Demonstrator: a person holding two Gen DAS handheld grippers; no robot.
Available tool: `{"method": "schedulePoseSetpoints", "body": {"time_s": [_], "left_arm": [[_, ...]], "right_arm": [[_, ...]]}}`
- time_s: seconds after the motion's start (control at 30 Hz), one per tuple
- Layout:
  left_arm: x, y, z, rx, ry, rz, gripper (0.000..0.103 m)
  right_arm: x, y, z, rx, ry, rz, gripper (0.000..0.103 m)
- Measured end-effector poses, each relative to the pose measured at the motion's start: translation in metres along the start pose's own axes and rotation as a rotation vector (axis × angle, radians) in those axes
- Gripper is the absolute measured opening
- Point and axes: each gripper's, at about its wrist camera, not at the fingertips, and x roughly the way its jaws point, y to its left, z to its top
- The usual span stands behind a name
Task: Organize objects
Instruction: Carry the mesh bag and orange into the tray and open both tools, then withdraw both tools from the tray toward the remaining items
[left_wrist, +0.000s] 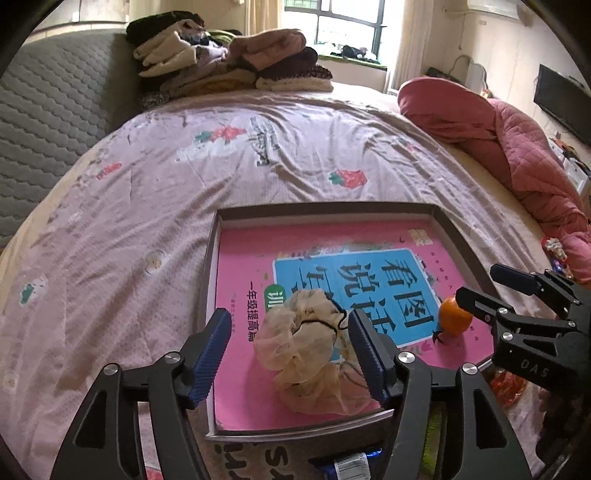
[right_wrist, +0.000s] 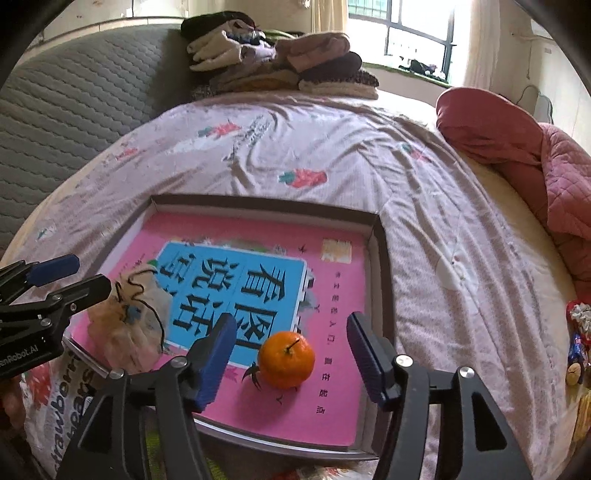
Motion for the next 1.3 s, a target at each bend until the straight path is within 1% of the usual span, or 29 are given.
{"method": "schedulePoseSetpoints", "body": {"time_s": [0.17, 0.4, 0.53, 0.67, 0.73, 0.97, 1.07, 1.17, 1.3], "left_arm": [[-0.017, 0.0, 0.004, 0.002, -0.035, 0.01, 0.07], [-0.047, 0.0, 0.004, 0.001, -0.09, 0.014, 0.071], [-0.062, -0.002, 0.001, 0.004, -0.111, 0.017, 0.074], [-0.079, -0.004, -0.005, 0.0, -0.131, 0.011, 0.074], [-0.088, -0.007, -0.009, 0.003, -0.147, 0.013, 0.074], [-0.115, -0.014, -0.029, 0.004, -0.189, 0.008, 0.074], [-0.121, -0.016, -0.04, -0.001, -0.192, 0.003, 0.074], [-0.128, -0.013, -0.056, -0.012, -0.199, 0.011, 0.074], [-0.135, -0.008, -0.082, -0.028, -0.211, 0.018, 0.074]], "right_arm": [[-0.013, -0.004, 0.006, 0.011, -0.031, 0.004, 0.063], [-0.039, 0.004, 0.011, -0.012, -0.092, 0.012, 0.063], [-0.056, 0.009, 0.011, -0.027, -0.127, 0.018, 0.063], [-0.074, 0.016, 0.009, -0.048, -0.161, 0.018, 0.064], [-0.085, 0.019, 0.008, -0.051, -0.183, 0.015, 0.067], [-0.118, 0.025, -0.006, -0.045, -0.238, 0.025, 0.069], [-0.128, 0.029, -0.014, -0.049, -0.25, 0.031, 0.069], [-0.138, 0.032, -0.021, -0.051, -0.273, 0.023, 0.069], [-0.145, 0.034, -0.036, -0.042, -0.281, 0.04, 0.069]]}}
